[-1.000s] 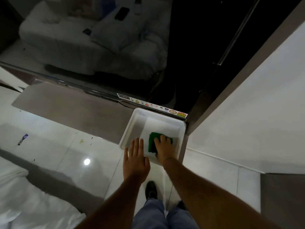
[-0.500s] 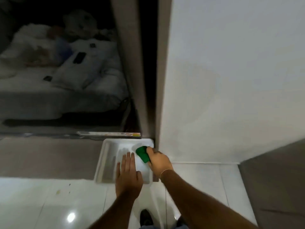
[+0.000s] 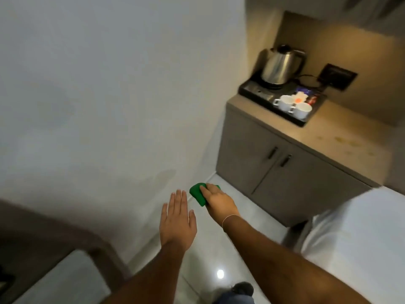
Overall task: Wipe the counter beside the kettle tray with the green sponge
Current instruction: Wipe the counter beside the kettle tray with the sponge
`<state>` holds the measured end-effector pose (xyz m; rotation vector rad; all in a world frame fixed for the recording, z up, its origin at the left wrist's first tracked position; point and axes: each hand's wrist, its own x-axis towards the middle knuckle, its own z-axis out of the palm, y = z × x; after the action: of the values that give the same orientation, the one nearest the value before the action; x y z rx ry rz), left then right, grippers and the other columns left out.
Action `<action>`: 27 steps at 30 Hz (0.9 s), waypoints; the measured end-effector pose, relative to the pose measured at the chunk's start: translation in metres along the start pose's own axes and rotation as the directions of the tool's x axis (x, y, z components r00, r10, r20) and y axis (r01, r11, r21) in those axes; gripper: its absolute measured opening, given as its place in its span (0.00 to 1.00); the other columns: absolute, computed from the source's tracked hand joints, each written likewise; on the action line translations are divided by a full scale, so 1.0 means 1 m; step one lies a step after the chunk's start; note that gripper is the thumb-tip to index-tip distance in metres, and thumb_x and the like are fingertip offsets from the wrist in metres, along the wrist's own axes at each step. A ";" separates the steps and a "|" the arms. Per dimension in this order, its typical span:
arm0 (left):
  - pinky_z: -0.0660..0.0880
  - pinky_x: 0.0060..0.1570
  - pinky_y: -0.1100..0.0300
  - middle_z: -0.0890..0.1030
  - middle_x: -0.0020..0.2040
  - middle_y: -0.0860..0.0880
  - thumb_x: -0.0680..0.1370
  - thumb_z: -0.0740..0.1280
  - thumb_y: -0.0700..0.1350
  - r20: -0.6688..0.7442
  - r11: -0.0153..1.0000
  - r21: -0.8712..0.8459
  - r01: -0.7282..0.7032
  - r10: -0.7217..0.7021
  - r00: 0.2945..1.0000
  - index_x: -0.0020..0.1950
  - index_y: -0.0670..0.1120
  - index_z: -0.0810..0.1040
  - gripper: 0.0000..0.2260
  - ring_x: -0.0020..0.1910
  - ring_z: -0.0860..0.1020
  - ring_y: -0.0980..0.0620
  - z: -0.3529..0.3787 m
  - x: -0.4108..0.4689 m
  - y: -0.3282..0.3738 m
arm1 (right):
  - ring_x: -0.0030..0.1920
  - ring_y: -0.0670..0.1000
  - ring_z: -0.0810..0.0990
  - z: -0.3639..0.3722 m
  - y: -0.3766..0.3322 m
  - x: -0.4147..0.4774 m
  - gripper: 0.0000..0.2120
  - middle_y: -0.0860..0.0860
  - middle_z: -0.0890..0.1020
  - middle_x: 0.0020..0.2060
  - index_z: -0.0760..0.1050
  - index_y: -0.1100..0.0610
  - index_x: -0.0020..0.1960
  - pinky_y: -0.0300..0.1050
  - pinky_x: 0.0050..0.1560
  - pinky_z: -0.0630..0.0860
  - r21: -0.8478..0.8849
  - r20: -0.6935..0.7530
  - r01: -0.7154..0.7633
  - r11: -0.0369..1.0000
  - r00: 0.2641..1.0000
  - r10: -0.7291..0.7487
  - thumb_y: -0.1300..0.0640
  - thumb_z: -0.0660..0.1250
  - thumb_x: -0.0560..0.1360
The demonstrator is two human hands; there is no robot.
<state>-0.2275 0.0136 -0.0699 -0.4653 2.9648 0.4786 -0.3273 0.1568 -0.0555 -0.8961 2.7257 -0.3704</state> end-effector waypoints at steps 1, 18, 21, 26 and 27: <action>0.44 0.87 0.46 0.44 0.90 0.48 0.87 0.42 0.57 0.020 0.999 0.000 -0.034 0.034 0.999 0.89 0.48 0.40 0.32 0.89 0.43 0.47 0.003 0.014 0.024 | 0.77 0.59 0.72 -0.011 0.025 -0.005 0.26 0.55 0.68 0.80 0.64 0.55 0.81 0.53 0.70 0.76 0.020 -0.027 -0.050 0.999 0.998 0.050 0.59 0.62 0.84; 0.43 0.87 0.44 0.43 0.90 0.48 0.87 0.47 0.57 0.101 0.834 0.171 -0.525 0.516 0.851 0.89 0.48 0.40 0.33 0.89 0.42 0.48 0.039 0.180 0.312 | 0.59 0.65 0.85 -0.150 0.365 -0.090 0.18 0.62 0.87 0.56 0.82 0.57 0.67 0.52 0.62 0.80 0.925 -0.095 -0.340 0.170 0.224 0.970 0.64 0.67 0.78; 0.42 0.87 0.44 0.44 0.90 0.48 0.86 0.46 0.56 0.097 0.823 0.141 -0.550 0.542 0.835 0.89 0.48 0.41 0.33 0.89 0.41 0.48 0.049 0.224 0.342 | 0.63 0.67 0.82 -0.163 0.421 -0.084 0.22 0.62 0.84 0.63 0.78 0.56 0.73 0.57 0.71 0.78 0.916 -0.141 -0.365 0.164 0.088 0.986 0.63 0.65 0.80; 0.41 0.87 0.45 0.44 0.90 0.48 0.87 0.47 0.56 0.113 0.797 0.076 -0.600 0.591 0.799 0.89 0.48 0.41 0.33 0.89 0.42 0.48 0.081 0.307 0.393 | 0.78 0.62 0.70 -0.170 0.490 -0.030 0.28 0.55 0.71 0.80 0.66 0.55 0.82 0.55 0.82 0.64 0.765 -0.238 -0.573 0.293 0.172 0.956 0.65 0.63 0.82; 0.42 0.87 0.45 0.44 0.90 0.48 0.87 0.49 0.56 0.121 0.796 0.061 -0.602 0.593 0.796 0.89 0.48 0.41 0.33 0.89 0.42 0.48 0.086 0.319 0.401 | 0.81 0.60 0.65 -0.167 0.494 -0.016 0.29 0.55 0.67 0.82 0.64 0.56 0.83 0.55 0.84 0.59 0.706 -0.235 -0.618 0.346 0.257 0.937 0.66 0.63 0.82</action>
<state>-0.6517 0.3138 -0.0821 0.5259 2.9655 0.3810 -0.6347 0.5782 -0.0514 1.0599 2.8658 -1.1898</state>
